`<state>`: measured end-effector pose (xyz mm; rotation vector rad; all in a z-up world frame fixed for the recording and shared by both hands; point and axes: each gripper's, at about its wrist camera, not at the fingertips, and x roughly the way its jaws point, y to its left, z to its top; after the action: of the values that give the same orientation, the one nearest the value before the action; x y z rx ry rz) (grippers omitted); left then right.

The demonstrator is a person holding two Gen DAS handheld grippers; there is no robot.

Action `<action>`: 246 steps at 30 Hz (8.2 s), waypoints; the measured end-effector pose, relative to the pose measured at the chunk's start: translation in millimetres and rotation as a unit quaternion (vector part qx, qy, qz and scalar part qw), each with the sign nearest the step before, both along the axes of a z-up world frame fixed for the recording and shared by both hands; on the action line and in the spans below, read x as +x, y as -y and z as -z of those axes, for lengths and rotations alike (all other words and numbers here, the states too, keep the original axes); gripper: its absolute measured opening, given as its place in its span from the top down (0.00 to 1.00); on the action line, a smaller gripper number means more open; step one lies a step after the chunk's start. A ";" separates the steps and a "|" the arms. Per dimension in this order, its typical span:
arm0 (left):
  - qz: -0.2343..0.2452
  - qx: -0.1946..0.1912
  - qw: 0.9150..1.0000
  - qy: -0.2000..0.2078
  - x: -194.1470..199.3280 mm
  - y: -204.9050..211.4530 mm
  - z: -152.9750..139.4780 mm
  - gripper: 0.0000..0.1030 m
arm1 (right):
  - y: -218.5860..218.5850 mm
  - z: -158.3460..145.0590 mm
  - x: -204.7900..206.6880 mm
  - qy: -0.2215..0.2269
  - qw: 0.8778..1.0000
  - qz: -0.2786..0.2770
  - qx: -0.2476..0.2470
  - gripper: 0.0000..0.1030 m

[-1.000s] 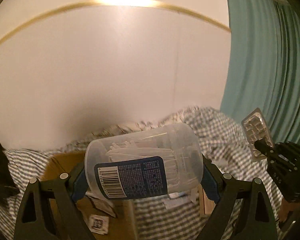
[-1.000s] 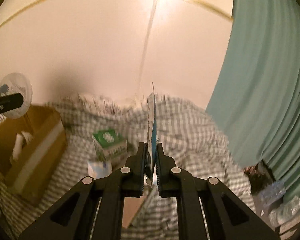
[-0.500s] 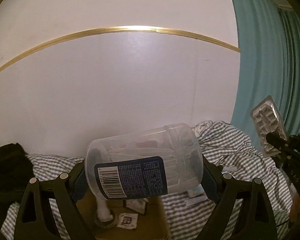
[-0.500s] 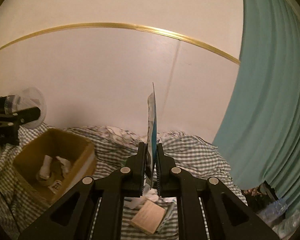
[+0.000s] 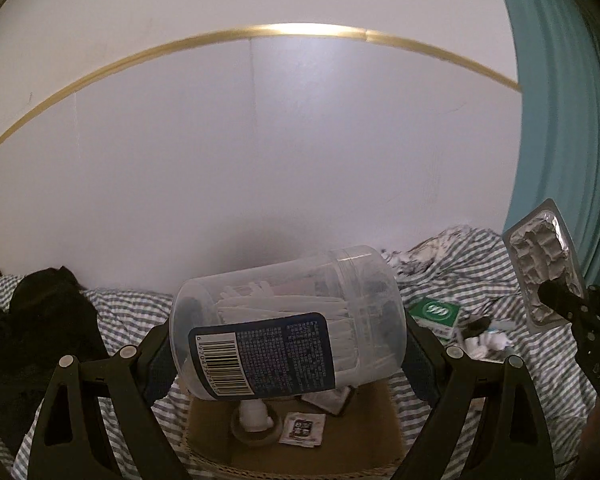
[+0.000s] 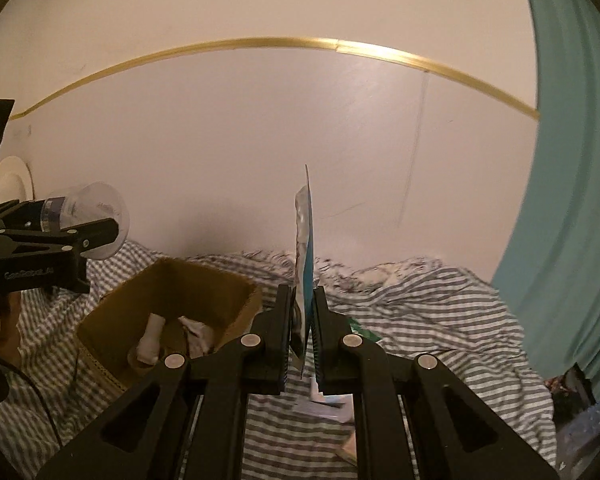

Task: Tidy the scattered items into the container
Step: 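Lift the jar and blister pack toward the cardboard box, then open both tools to drop the jar and blister pack into the box, then withdraw both tools from the box back toward the pile, then grasp the tan paper box with the left tool while the right tool grasps the grey-green tube, then carry the paper box and grey-green tube over the cardboard box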

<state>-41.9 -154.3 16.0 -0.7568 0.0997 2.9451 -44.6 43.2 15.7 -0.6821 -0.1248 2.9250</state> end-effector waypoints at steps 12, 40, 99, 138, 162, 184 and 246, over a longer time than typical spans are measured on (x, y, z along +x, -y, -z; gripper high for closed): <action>-0.024 -0.024 0.995 0.089 -53.7 36.5 79.5 0.09 | 26.8 50.4 -76.8 0.057 0.997 -0.043 -0.014 0.91; -0.005 -0.043 0.977 0.209 -93.3 58.0 148.6 0.06 | 92.5 139.0 -149.3 0.165 0.978 -0.127 -0.013 0.56; 0.026 -0.065 0.996 0.062 -58.2 -163.4 34.6 0.00 | -126.8 16.6 -7.7 0.040 0.998 0.051 -0.001 0.00; 0.224 -0.064 0.937 0.259 -10.4 -288.0 224.9 0.00 | -248.9 187.7 6.8 0.235 0.956 0.119 -0.128 0.33; 0.217 -0.088 0.939 0.253 -24.6 -293.6 247.0 0.23 | -239.6 212.4 -2.3 0.271 0.944 0.082 -0.168 0.71; 0.233 -0.078 0.950 0.192 -8.2 -272.0 193.6 0.25 | -227.8 221.8 7.1 0.299 0.929 0.073 -0.207 0.88; 0.002 0.007 1.000 -0.006 13.4 4.6 -10.8 0.26 | 16.6 -14.7 -22.8 0.025 0.998 -0.030 -0.039 0.88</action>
<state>-28.6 -158.8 26.7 -0.7367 0.0820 2.9427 -67.4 26.6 30.3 -0.7776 -0.0357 2.9845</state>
